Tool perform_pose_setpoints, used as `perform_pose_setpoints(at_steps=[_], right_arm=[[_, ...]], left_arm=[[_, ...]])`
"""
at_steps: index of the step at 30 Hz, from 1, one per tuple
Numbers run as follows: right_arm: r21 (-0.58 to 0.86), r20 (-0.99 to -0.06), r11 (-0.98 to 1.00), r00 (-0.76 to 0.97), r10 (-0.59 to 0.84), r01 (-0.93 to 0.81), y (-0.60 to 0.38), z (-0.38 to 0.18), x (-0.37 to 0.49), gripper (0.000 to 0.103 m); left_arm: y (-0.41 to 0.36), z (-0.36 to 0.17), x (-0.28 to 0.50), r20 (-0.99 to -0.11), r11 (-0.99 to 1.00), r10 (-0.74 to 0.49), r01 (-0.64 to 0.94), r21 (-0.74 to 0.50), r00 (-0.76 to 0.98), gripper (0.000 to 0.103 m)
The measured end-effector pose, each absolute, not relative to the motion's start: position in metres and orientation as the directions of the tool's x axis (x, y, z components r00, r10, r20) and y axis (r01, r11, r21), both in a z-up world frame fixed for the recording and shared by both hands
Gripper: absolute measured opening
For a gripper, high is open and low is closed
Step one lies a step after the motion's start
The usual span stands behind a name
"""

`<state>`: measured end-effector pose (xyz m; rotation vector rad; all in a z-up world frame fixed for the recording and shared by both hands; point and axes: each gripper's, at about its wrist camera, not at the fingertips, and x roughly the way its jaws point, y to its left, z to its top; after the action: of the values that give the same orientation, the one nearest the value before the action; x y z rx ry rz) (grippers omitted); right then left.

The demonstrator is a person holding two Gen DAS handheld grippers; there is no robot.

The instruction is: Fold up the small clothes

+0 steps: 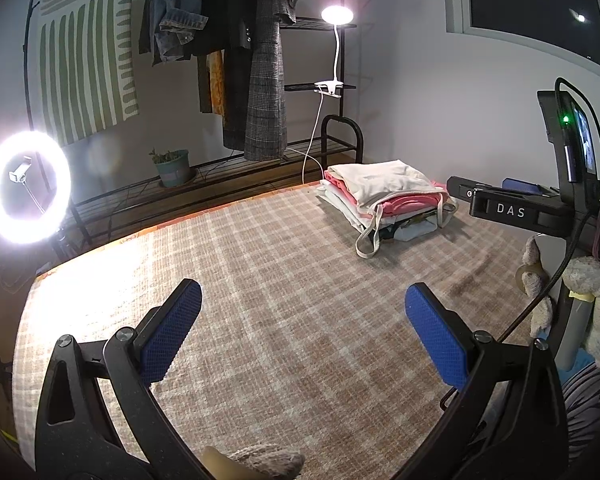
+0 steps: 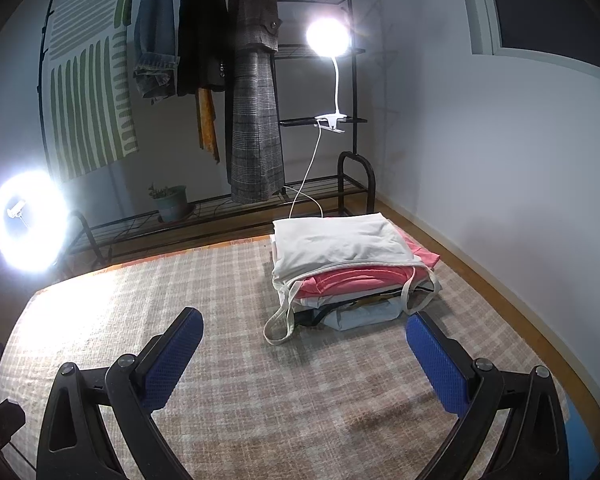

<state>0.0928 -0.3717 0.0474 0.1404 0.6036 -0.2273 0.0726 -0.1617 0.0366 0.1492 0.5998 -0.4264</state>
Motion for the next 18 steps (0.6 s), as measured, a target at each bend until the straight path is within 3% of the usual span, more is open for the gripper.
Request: perform_pose_setpoints(at_steps=[18], right_arm=[[0.065,-0.578,0.965,0.798,-0.173,0.255,-0.3707,0.0462,0.0917,0.103]], left_arm=[[-0.1613,0.0371,0.0724,-0.575,0.902,-0.347,0.431,0.011,0.741,0.103]])
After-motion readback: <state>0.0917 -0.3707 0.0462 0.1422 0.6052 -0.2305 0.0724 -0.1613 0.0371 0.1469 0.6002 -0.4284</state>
